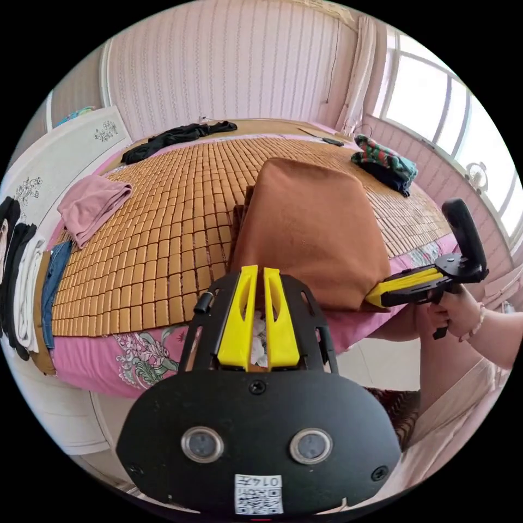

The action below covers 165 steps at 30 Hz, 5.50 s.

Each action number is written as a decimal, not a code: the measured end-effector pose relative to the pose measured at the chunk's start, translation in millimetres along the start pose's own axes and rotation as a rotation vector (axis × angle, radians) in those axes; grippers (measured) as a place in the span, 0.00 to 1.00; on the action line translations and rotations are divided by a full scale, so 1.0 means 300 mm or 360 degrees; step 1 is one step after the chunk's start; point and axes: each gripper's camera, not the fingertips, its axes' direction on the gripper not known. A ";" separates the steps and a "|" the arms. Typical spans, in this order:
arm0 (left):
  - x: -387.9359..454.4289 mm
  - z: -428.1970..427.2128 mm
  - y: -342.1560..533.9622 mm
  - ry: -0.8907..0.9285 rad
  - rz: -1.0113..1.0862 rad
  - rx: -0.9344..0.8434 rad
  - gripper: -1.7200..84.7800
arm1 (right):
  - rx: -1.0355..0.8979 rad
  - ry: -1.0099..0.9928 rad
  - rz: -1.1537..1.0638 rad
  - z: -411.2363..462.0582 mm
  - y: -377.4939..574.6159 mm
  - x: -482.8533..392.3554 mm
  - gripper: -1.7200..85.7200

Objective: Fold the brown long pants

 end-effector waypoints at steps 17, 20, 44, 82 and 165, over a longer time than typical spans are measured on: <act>-0.404 0.203 -0.295 0.0843 -0.0163 -0.0196 0.25 | 0.0710 -0.0424 0.0717 -0.126 0.140 0.424 0.21; -0.433 0.266 -0.327 0.0755 -0.0164 -0.0247 0.28 | 0.0787 -0.0785 0.0758 -0.057 0.148 0.482 0.19; -0.550 0.390 -0.377 0.0883 -0.0173 -0.0193 0.25 | 0.0841 -0.0415 0.0439 -0.035 0.065 0.304 0.20; -0.662 0.204 0.198 0.1182 -0.0833 0.0139 0.14 | 0.0408 -0.0135 -0.0298 -0.446 -0.377 -0.230 0.11; 1.687 -1.048 -0.245 -0.0028 0.0347 -0.0256 0.01 | 0.0641 0.0419 0.0658 -1.023 0.865 -0.212 0.01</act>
